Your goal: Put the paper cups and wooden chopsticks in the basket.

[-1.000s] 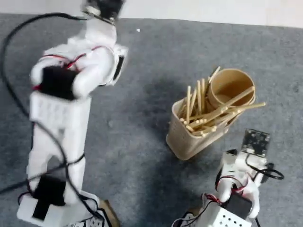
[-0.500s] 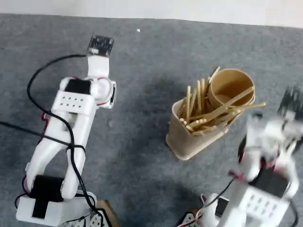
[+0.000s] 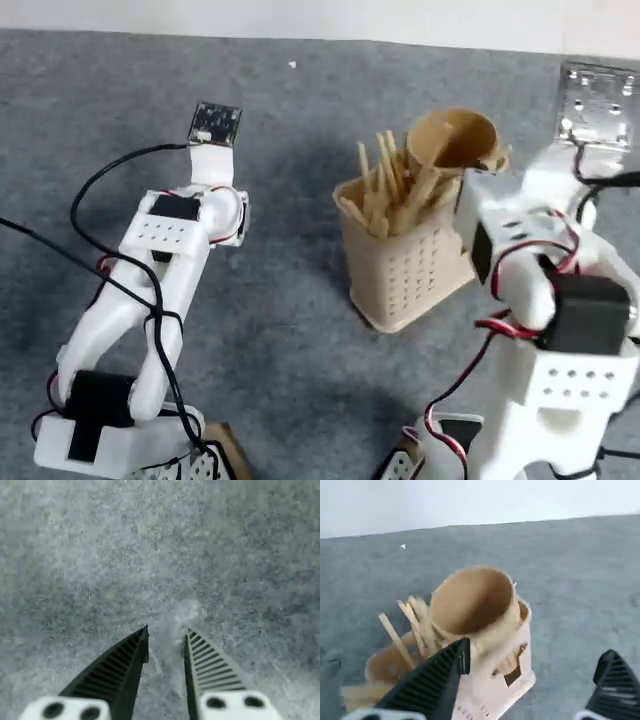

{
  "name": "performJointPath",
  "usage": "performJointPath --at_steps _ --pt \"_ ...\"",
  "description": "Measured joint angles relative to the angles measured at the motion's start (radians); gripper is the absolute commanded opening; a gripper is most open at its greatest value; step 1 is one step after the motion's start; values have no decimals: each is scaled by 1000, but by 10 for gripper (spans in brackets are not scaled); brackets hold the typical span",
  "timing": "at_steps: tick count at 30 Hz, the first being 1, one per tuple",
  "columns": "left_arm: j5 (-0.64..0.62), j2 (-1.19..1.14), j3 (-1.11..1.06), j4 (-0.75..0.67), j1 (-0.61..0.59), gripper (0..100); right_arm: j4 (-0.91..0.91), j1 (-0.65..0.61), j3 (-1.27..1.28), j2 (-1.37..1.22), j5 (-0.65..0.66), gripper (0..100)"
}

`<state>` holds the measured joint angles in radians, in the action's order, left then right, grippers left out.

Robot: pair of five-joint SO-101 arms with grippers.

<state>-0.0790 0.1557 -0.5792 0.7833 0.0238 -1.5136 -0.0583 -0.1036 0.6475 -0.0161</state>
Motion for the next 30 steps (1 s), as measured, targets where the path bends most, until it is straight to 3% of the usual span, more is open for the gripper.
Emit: performJointPath --at_steps 6,12,17,24,30 --pt "61 -2 74 48 193 122 -31 107 -14 0 0 378" --pt "190 -2 44 84 376 122 -31 84 117 6 0 378" --pt "201 -2 -9 84 388 122 -31 97 112 8 11 378" --pt "201 -2 -100 -17 393 122 -100 253 -80 69 117 378" --pt "201 -2 -110 -44 390 122 -135 206 89 31 143 378"
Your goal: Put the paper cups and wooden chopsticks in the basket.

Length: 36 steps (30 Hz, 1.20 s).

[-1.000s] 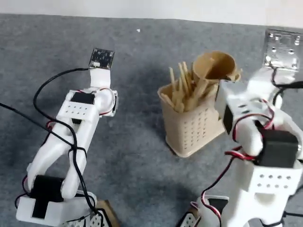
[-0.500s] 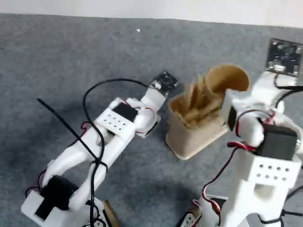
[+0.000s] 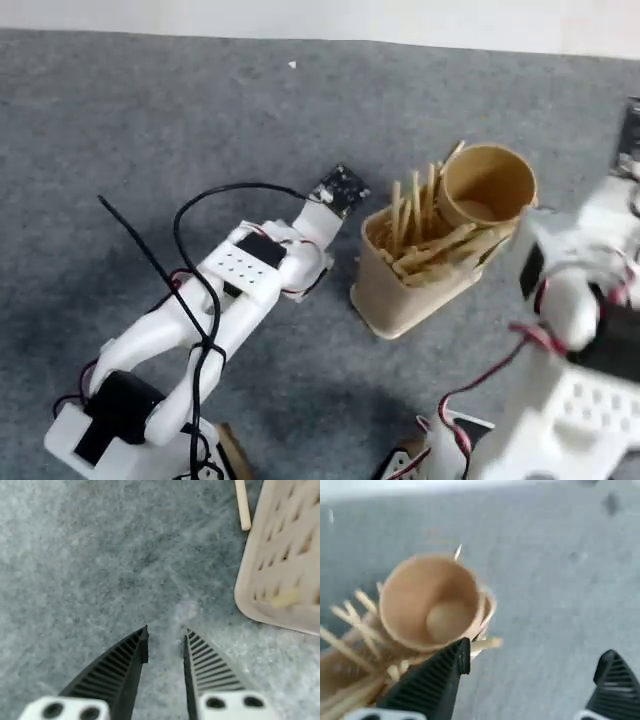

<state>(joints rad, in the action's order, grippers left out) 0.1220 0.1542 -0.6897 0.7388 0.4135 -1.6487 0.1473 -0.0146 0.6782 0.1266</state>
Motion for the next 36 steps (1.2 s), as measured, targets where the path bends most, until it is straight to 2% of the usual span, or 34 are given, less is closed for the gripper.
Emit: performJointPath --at_steps 4,8,12,15,19,24,29,32,36 --pt "0 0 0 0 -3 117 18 -2 80 3 2 378" --pt "-9 3 32 2 -124 63 5 97 8 55 2 359" --pt "-87 124 147 95 -311 91 -87 109 -66 196 34 183" --pt "-117 292 161 144 -377 95 -94 71 3 316 55 83" --pt "-141 595 54 155 -405 95 -15 5 275 477 66 72" --pt "-137 1016 -241 155 -440 95 204 -3 776 697 66 72" --pt "-14 1373 -585 155 -440 95 453 -9 1274 956 130 72" --pt "17 1554 -752 155 -443 95 511 -6 1511 1119 147 72" --pt "20 1646 -910 155 -440 97 563 -8 1671 1122 153 72"
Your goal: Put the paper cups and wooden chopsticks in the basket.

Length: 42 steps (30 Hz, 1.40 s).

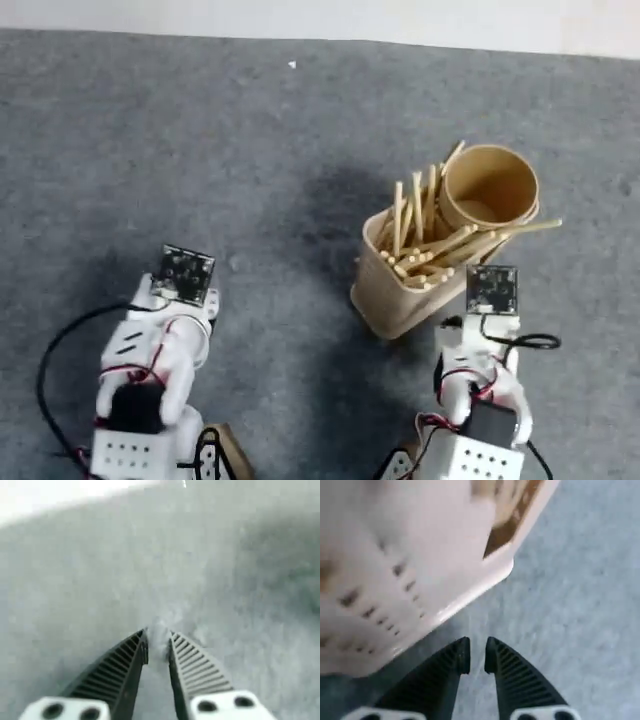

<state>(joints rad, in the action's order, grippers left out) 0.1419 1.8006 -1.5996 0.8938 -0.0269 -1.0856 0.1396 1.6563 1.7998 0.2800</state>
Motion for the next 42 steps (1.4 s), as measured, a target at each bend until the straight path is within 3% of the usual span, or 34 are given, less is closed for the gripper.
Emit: performJointPath --at_steps 9,21,42 --pt "8 -2 -77 26 -2 97 37 -2 18 18 2 72" --pt "8 -2 -77 423 0 95 -153 -2 18 18 2 72" --pt "8 -2 -77 440 0 95 -163 -2 18 18 2 72"
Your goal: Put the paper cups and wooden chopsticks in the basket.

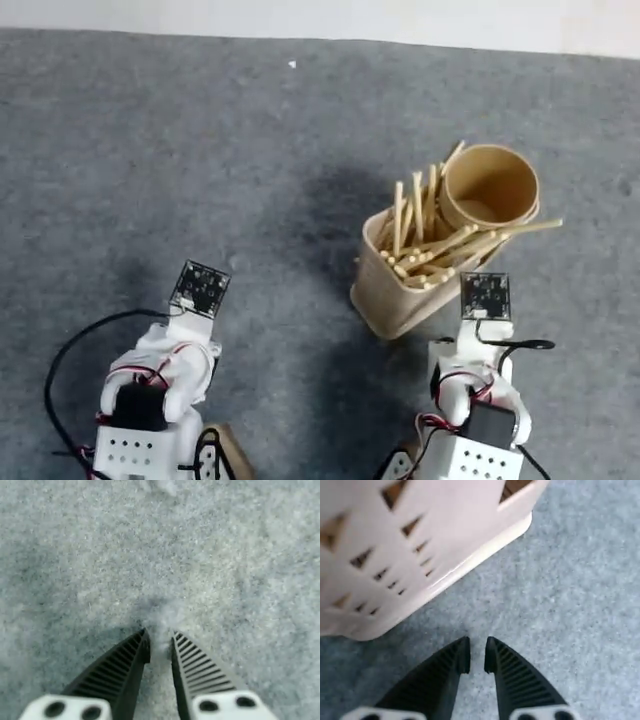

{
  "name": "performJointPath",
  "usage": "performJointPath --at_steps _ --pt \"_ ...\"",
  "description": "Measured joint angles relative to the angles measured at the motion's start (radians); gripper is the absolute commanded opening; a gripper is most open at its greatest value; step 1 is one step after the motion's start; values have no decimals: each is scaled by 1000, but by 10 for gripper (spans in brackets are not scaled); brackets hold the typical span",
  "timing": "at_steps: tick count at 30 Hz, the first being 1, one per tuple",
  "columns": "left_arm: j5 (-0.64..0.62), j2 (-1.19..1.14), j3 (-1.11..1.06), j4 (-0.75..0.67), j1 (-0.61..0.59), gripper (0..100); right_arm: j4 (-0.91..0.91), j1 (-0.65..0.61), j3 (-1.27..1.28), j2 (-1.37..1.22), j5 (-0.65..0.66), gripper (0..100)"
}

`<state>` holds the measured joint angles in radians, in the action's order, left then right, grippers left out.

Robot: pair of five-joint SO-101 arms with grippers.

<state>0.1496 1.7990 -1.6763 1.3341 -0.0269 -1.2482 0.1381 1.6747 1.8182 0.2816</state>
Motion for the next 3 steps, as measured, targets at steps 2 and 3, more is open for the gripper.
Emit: performJointPath --at_steps 2,3 --pt "0 0 0 0 0 95 0 0 0 0 0 72" --pt "0 0 0 0 0 95 0 0 0 0 0 72"
